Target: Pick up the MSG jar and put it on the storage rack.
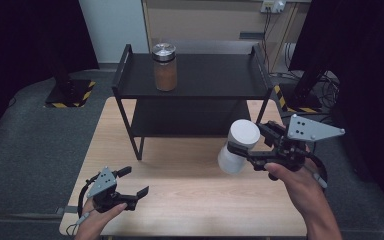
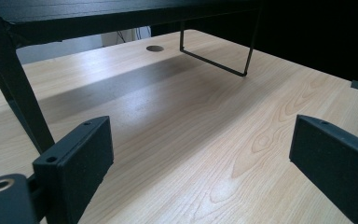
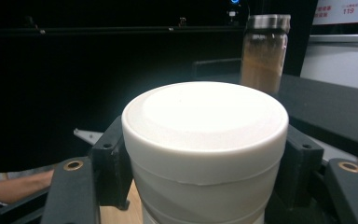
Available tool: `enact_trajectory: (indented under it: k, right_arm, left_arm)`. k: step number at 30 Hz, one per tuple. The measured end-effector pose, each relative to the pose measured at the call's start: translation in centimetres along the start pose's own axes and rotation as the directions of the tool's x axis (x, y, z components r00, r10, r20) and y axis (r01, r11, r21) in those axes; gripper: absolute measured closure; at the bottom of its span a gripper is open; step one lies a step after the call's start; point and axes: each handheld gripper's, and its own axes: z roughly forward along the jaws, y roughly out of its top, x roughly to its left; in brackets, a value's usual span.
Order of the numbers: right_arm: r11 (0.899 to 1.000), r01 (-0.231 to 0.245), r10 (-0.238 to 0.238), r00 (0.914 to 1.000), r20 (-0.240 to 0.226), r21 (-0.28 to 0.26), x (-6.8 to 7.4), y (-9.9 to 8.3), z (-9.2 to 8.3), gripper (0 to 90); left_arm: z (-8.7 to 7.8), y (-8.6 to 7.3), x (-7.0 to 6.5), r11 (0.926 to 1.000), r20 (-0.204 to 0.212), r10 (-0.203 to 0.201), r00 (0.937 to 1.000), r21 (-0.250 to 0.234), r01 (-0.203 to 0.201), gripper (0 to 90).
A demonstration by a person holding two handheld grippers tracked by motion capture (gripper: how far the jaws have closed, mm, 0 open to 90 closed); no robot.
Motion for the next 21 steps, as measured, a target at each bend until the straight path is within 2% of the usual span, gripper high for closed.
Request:
enact_trajectory:
  k: [5, 10, 16, 21]
  right_arm:
    - [1.0, 0.011, -0.01, 0.9998, -0.016, 0.008, -0.3, 1.6, 0.4, 34.5]
    - [1.0, 0.012, -0.012, 0.9995, -0.03, 0.013, -0.6, 2.2, 0.7, 34.5]
    - [1.0, 0.008, -0.008, 0.9998, -0.019, 0.008, -0.7, 2.7, 1.2, 34.5]
    - [1.0, 0.023, -0.023, 0.9997, -0.011, 0.013, -0.9, 4.2, 1.7, 34.5]
  left_arm:
    - [0.0, 0.1, 0.0, 1.0, 0.004, 0.005, 1.0, 0.0, -0.005, 4.8]
    - [0.0, 0.1, -0.1, 1.0, 0.007, 0.007, 0.9999, -0.002, -0.007, 4.8]
    - [0.0, 0.2, -0.2, 1.0, 0.01, 0.008, 0.9999, -0.002, -0.007, 4.8]
    - [0.1, 0.2, -0.3, 1.0, 0.011, 0.009, 0.9999, -0.002, -0.009, 4.8]
